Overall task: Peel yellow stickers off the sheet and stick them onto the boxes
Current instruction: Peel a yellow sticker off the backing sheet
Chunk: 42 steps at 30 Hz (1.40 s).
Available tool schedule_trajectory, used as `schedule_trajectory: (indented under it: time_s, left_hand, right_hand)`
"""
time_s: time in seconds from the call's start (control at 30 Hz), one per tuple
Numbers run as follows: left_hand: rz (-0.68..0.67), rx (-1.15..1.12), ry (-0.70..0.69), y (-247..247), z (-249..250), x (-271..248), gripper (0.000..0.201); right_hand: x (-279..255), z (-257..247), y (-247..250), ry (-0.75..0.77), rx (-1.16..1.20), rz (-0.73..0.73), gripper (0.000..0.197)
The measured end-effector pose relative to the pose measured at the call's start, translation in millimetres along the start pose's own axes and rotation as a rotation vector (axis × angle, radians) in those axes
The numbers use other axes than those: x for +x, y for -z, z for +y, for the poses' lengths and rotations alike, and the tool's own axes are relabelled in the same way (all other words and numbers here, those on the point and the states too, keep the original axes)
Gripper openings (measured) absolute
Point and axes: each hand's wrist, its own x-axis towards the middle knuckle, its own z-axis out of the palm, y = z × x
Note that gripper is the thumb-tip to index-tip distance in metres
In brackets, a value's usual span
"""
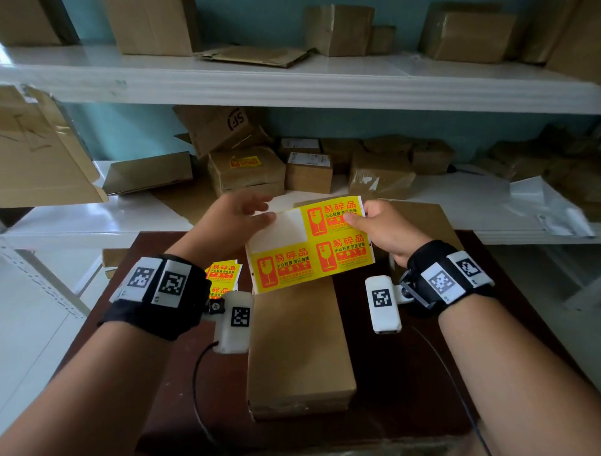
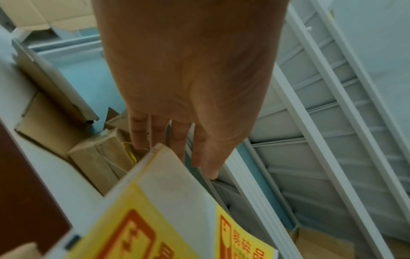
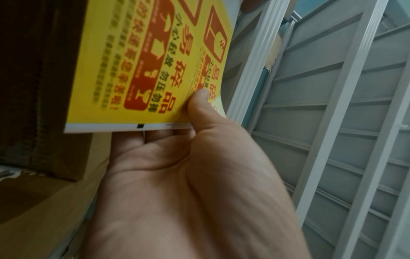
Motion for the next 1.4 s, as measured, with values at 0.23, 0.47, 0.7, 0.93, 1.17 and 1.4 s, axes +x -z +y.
schedule_trajectory:
  time_s: [0.23,0.47,0.7,0.93,1.17,1.4]
  left_hand:
    - [-0.082,-0.165,0.163,0.6,-5.2,-6.0,0.047]
    - [0.070,0.196,-0.021,1.6,-8.9,-0.5,0.047]
    - [-0.138,0.088,0.019,-8.9,18.3,4.3,0.009]
    - [-0.208,0.034,0.143,-13.1,8.2,-0.5,0.009]
    - [-0.132,-0.215,0.250,-16.3,5.2,-4.9,0.010]
    - [-0.180,-0.390,0.272,-21.4,10.2,-8.1,0.019]
  right_hand:
    - [-4.8,-4.1,1.3,-0.018,0.038,0.048,0.043]
    - [-6.8,-9.4,1.2,-0.023,0.051,0.018,0.031]
    - [-14.7,-15.3,-11.3,0.026,0.001,-0.178,0.014]
    - [-13.1,-11.6,-12.8,0.039,-0.007,-0.214,0.013]
    - [-8.2,-16.1,-4.6,0.128,-0.066,0.148,0.015]
    - [-24.1,-33.5,-17.2,0.225,-0.106,-0.010,0.007]
